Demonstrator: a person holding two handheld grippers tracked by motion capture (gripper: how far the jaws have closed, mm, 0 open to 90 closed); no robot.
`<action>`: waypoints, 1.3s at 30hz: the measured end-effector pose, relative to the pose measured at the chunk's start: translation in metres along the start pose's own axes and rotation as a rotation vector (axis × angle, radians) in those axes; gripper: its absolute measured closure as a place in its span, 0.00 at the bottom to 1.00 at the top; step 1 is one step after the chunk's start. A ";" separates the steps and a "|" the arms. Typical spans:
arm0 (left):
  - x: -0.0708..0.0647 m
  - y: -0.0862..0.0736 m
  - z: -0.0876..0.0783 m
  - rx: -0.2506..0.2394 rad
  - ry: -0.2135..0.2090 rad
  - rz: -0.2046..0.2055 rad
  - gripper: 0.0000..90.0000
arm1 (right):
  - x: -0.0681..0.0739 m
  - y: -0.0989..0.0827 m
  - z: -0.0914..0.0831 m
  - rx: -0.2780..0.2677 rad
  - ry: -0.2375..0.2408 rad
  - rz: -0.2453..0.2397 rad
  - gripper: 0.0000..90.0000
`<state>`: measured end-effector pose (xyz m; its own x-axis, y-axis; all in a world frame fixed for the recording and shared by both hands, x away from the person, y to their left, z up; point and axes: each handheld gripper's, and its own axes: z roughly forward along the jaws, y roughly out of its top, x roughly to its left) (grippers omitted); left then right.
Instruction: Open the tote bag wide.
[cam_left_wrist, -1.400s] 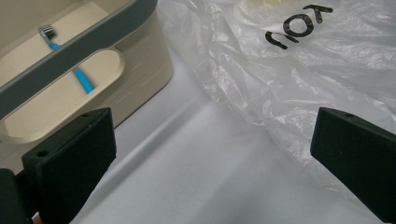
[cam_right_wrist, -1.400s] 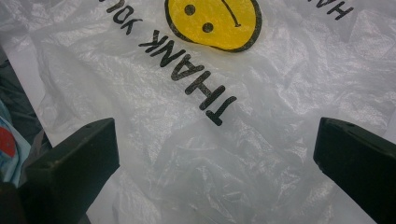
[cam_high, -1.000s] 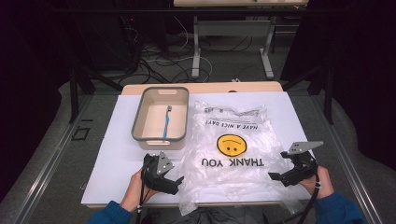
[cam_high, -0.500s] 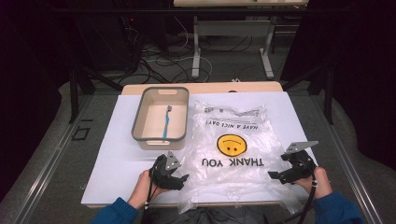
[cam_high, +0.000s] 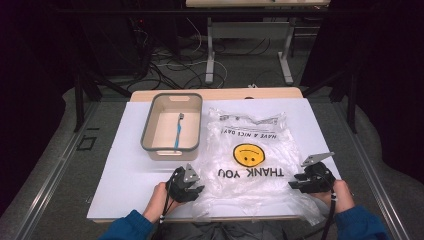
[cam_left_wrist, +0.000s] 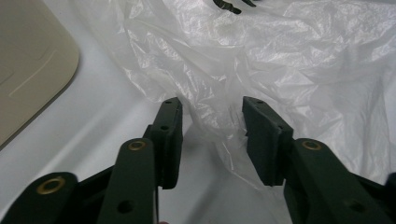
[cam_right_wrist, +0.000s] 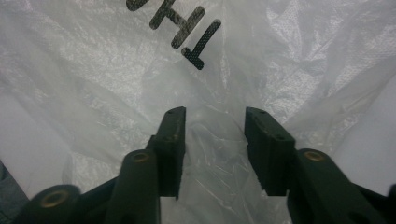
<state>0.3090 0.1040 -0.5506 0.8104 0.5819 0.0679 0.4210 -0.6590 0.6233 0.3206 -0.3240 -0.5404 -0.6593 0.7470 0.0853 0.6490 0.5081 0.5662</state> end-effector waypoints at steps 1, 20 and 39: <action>0.000 -0.001 0.000 -0.005 0.002 0.001 0.76 | 0.001 0.000 0.001 0.008 -0.017 0.010 0.80; 0.004 0.001 -0.009 -0.082 0.055 0.014 0.97 | 0.008 0.006 -0.017 -0.133 -0.049 -0.037 0.99; 0.012 0.011 -0.018 -0.132 0.095 0.016 0.78 | 0.010 0.012 -0.033 -0.255 -0.083 -0.016 1.00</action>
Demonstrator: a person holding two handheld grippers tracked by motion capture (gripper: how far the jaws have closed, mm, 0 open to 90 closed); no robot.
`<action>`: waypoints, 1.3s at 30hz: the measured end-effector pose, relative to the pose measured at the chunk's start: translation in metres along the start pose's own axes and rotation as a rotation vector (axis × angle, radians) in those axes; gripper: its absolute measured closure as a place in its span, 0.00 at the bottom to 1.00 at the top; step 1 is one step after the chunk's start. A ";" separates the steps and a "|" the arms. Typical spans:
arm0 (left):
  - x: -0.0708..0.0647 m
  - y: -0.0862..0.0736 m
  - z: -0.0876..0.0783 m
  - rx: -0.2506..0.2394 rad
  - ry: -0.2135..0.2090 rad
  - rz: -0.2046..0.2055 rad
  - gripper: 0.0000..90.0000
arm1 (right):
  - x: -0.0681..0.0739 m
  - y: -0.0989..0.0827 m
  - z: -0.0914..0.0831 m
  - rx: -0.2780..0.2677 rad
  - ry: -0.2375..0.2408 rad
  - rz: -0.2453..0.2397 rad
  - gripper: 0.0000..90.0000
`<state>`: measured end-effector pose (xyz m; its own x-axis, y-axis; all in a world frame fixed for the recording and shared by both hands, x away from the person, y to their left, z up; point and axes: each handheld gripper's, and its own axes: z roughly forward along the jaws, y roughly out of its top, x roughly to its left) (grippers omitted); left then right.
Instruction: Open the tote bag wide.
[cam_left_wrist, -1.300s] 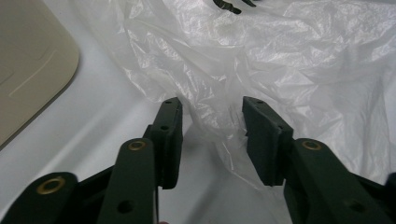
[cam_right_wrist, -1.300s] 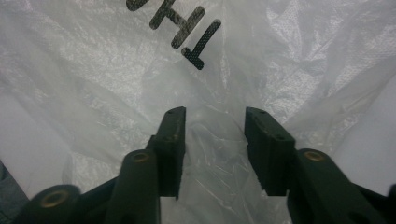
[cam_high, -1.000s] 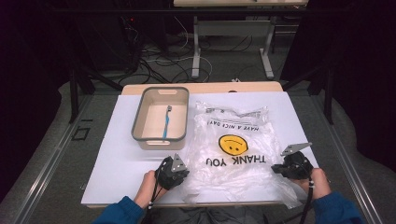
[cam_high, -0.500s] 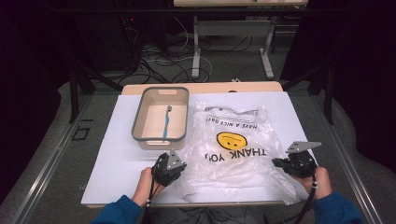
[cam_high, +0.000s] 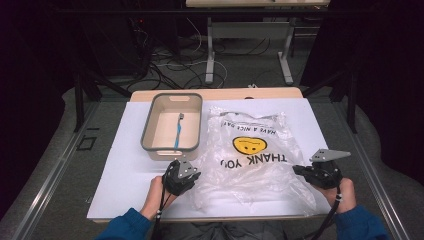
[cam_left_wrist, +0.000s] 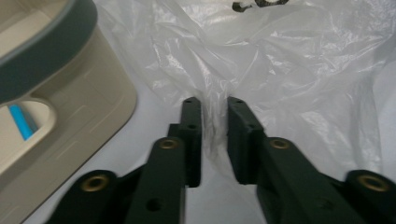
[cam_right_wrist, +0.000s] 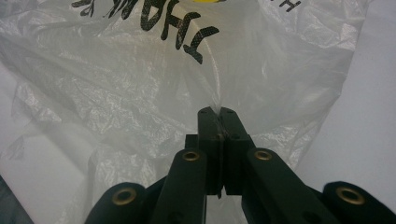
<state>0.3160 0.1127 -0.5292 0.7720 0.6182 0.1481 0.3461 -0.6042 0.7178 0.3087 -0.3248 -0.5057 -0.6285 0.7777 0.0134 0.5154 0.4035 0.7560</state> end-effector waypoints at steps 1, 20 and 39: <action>0.000 0.001 -0.003 -0.007 0.009 0.003 0.71 | 0.000 0.000 -0.001 0.000 -0.005 0.003 1.00; -0.044 0.017 -0.009 0.005 -0.104 0.097 0.28 | 0.000 -0.001 0.001 0.006 -0.018 0.002 1.00; -0.046 0.009 0.008 0.055 -0.118 0.091 0.66 | 0.000 -0.002 0.004 0.023 -0.001 0.002 1.00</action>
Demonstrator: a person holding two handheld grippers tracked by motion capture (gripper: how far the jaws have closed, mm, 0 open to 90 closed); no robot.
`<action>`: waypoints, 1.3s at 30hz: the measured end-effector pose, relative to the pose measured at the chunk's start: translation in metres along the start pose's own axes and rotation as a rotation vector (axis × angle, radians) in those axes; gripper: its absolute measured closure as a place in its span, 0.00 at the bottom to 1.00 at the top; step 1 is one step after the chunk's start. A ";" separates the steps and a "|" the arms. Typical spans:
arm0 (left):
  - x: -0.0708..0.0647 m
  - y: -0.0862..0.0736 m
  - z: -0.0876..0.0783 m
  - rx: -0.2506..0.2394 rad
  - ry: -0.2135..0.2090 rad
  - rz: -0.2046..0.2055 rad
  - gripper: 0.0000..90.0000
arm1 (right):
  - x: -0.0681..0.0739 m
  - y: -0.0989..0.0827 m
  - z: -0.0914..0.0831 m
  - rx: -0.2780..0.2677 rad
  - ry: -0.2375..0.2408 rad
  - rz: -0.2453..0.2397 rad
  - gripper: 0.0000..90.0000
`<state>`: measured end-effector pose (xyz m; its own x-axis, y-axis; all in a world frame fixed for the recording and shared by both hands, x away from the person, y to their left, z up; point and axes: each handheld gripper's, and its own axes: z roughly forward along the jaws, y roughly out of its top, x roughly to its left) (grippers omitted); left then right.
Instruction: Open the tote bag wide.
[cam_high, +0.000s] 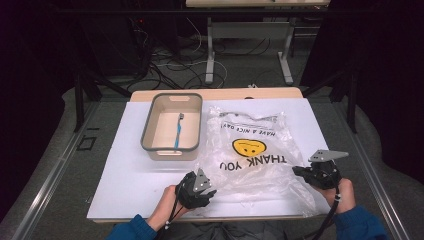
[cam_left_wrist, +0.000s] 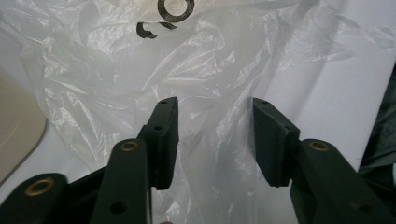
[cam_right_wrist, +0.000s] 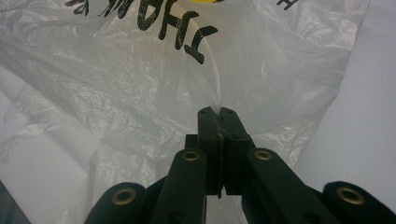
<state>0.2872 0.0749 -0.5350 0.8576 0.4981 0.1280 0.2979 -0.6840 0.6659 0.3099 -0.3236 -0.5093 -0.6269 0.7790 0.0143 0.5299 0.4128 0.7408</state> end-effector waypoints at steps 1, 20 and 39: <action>0.000 -0.001 0.001 0.000 0.008 -0.006 0.69 | 0.000 0.000 0.000 0.002 0.000 0.001 1.00; 0.007 0.001 -0.004 -0.109 0.025 -0.050 1.00 | -0.001 0.000 0.004 0.019 0.031 -0.008 0.78; 0.009 0.007 -0.006 -0.151 0.052 -0.044 1.00 | 0.007 0.008 -0.011 -0.018 0.086 0.003 0.07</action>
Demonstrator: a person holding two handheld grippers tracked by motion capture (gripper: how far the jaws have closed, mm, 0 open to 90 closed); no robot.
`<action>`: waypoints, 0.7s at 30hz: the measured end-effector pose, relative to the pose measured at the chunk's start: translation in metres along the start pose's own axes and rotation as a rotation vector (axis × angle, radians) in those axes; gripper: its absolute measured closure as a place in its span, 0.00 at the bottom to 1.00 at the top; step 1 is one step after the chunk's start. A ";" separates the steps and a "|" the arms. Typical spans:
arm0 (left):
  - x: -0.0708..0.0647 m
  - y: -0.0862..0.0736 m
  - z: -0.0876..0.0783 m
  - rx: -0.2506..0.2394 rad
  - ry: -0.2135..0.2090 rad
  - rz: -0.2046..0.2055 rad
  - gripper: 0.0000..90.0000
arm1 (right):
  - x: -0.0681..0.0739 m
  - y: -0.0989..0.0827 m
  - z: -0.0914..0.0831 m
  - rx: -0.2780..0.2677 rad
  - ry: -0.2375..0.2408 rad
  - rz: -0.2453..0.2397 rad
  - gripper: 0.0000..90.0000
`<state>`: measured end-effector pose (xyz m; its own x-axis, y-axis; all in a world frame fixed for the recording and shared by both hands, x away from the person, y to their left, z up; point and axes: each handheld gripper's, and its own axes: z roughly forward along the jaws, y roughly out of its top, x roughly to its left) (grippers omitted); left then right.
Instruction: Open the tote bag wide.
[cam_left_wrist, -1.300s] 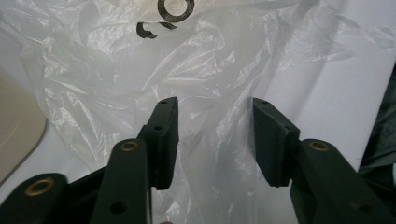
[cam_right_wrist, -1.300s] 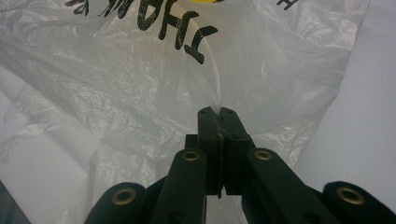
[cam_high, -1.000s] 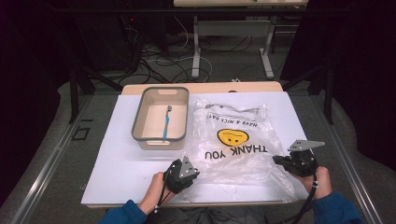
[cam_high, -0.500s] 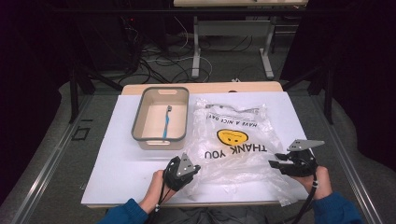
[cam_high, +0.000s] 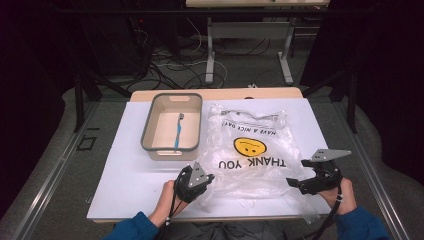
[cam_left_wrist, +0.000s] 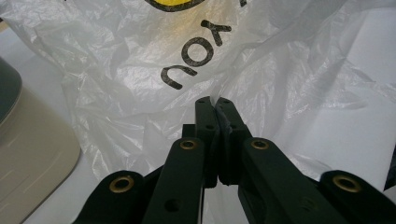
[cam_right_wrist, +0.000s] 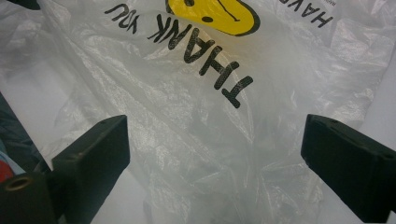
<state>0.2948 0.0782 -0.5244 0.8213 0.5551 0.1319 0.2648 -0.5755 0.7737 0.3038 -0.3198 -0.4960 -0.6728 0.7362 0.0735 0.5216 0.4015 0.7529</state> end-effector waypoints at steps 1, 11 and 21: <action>0.000 0.000 -0.001 0.010 -0.003 -0.001 1.00 | 0.001 0.000 0.000 0.001 0.004 -0.003 0.07; 0.005 0.001 -0.002 0.002 0.034 -0.015 1.00 | 0.013 0.013 -0.008 -0.001 -0.004 -0.051 0.09; 0.009 0.004 -0.003 -0.017 0.040 -0.028 1.00 | 0.022 0.017 0.007 0.052 0.066 -0.082 0.15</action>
<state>0.3016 0.0826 -0.5188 0.7928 0.5945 0.1342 0.2784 -0.5491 0.7880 0.3013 -0.2927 -0.4856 -0.7464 0.6630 0.0577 0.4890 0.4876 0.7233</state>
